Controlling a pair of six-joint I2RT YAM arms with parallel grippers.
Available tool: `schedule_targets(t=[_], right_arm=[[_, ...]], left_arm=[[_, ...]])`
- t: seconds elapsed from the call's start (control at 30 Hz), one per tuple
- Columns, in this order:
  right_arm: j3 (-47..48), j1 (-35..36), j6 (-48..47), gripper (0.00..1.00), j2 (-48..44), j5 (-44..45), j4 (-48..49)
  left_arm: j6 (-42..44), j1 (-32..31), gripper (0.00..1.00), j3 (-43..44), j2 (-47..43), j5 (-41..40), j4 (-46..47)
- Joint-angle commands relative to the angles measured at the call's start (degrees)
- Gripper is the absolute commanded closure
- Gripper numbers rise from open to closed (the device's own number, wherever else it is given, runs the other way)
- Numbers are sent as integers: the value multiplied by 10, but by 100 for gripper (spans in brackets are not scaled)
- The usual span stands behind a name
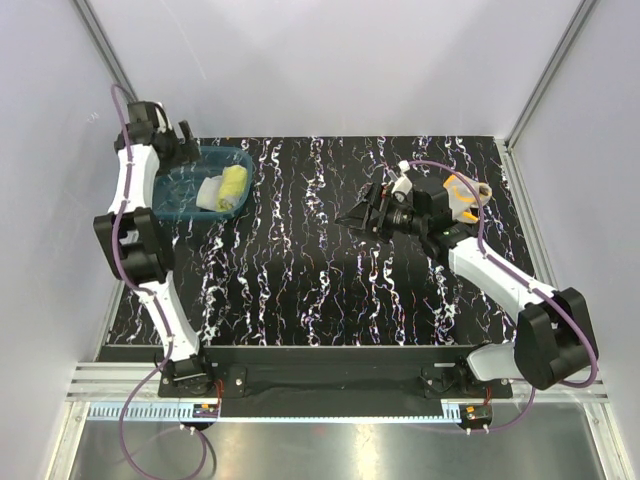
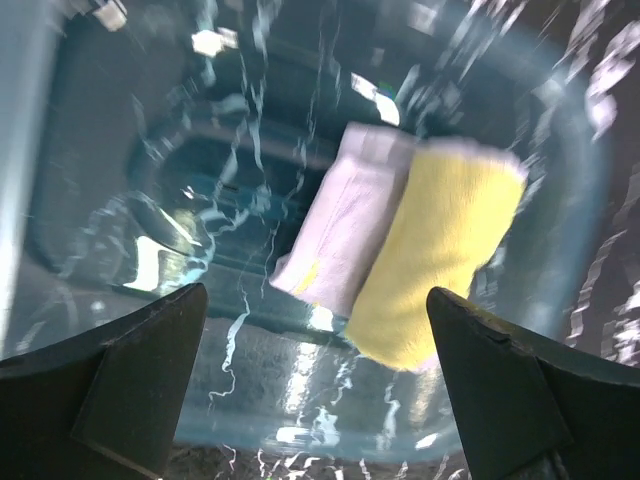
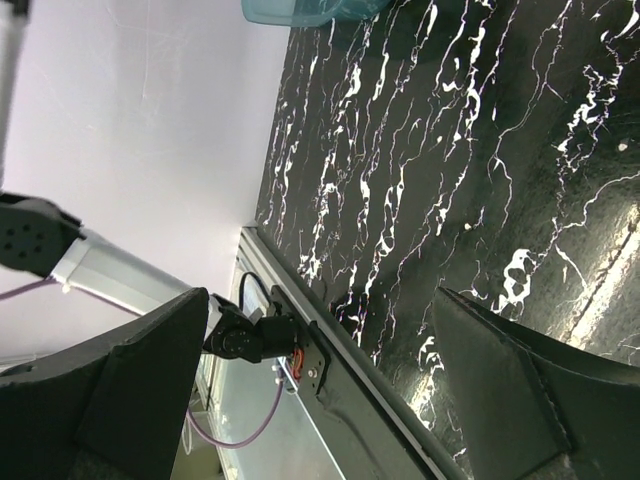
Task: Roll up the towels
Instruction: Place the rolled towel into the container
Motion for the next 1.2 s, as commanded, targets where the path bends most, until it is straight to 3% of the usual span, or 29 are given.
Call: schedule_targets(t=[0.0,0.2,0.33,0.47,0.67,0.93,1.17], right_arm=[[13,2,-28,0,-27,13,-14],[97,-5,-119,0,-25,162,-206],[154,-36,-140,0,1,230,-265],[152,-69,-120,0,18,206,-258],[119,-73,-106,0,18,196,-237],[104,-84,-115,0,12,190,-235],[93,-87,-123,0,7,181,-233]], left_arm=[[-23,-2,1,10,-56,-32,27],[-40,-12,1,-85,-160,-6,97],[-39,-31,1,-125,-203,-4,116],[-19,-63,1,-136,-178,11,128],[40,-151,4,-152,-119,-87,121],[-16,-159,9,-180,-85,-148,111],[-29,-162,12,-246,-133,-189,175]])
